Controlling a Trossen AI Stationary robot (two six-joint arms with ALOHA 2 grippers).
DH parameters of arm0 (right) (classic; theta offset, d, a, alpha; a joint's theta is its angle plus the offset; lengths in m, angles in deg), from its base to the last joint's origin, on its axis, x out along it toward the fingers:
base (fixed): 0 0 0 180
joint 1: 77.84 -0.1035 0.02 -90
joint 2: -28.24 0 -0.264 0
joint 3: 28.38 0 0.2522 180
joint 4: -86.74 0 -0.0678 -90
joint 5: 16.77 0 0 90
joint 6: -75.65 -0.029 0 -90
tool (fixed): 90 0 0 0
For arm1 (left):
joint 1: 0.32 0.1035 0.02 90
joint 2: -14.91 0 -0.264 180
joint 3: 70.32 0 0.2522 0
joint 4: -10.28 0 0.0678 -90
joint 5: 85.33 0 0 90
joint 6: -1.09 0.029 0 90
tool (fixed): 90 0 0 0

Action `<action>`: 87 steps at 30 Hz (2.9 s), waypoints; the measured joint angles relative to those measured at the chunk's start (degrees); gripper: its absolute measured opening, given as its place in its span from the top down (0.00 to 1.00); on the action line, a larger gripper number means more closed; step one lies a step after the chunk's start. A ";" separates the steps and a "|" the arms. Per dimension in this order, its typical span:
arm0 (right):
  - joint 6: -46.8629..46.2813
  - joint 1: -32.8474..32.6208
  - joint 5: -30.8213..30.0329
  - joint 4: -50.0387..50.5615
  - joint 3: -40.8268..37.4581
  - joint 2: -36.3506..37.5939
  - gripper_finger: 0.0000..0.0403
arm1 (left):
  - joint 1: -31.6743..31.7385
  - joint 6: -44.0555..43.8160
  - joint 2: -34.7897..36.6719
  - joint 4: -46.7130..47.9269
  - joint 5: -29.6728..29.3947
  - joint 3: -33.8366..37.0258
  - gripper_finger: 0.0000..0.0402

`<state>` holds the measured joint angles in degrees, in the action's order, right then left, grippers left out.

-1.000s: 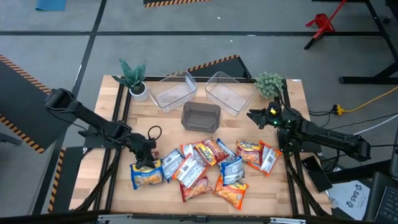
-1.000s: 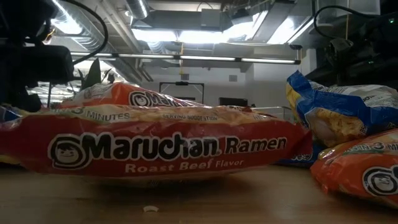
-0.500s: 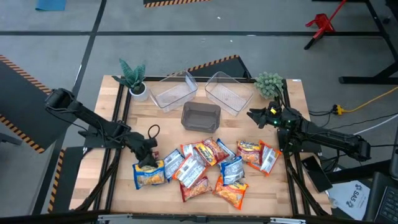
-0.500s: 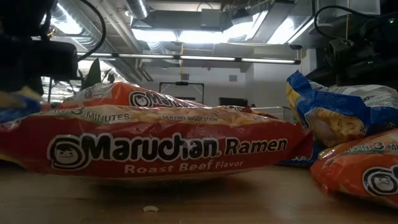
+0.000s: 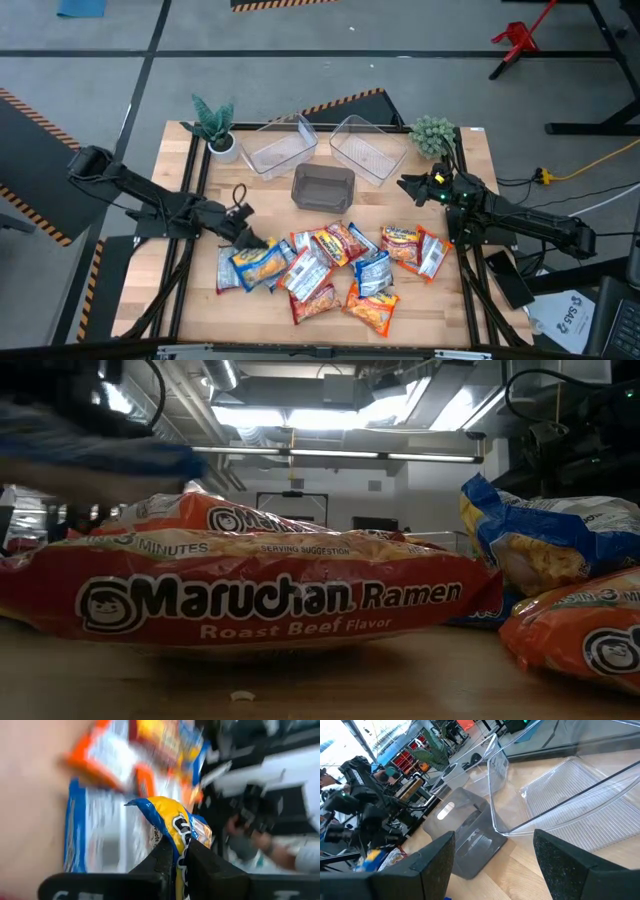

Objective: Sort Maruchan noodles
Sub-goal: Put the blue noodle pack into the left transparent bin

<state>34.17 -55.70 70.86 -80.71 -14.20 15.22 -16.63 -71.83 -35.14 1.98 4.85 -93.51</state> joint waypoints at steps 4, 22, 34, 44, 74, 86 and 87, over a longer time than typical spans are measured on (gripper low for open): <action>0.01 0.01 0.00 0.02 0.00 0.00 0.36 | 4.02 -0.24 3.16 -4.03 -5.69 -0.02 0.95; 0.01 -0.01 0.00 0.07 0.00 0.01 0.36 | 25.15 18.45 2.37 9.23 -25.55 -22.97 0.95; 0.02 0.01 -0.04 0.09 0.00 0.00 0.36 | 38.61 16.22 -12.98 8.03 -28.84 -28.23 0.95; 0.01 0.00 -0.11 0.07 0.00 0.00 0.36 | 46.47 26.60 -22.98 8.21 -23.77 -32.57 0.95; -0.19 0.01 -0.18 0.07 0.00 0.02 0.36 | 61.69 61.51 -37.44 32.57 7.73 -46.01 0.95; -0.25 0.01 -0.19 0.07 -0.02 0.00 0.36 | 61.74 64.57 -43.44 31.34 10.94 -45.97 0.95; -0.25 -0.01 -0.20 0.07 -0.02 0.00 0.36 | 61.74 64.57 -43.85 31.34 11.03 -45.97 0.95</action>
<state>33.91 -55.71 70.66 -80.64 -14.22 15.22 45.11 -7.27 -78.99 33.32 15.88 -139.48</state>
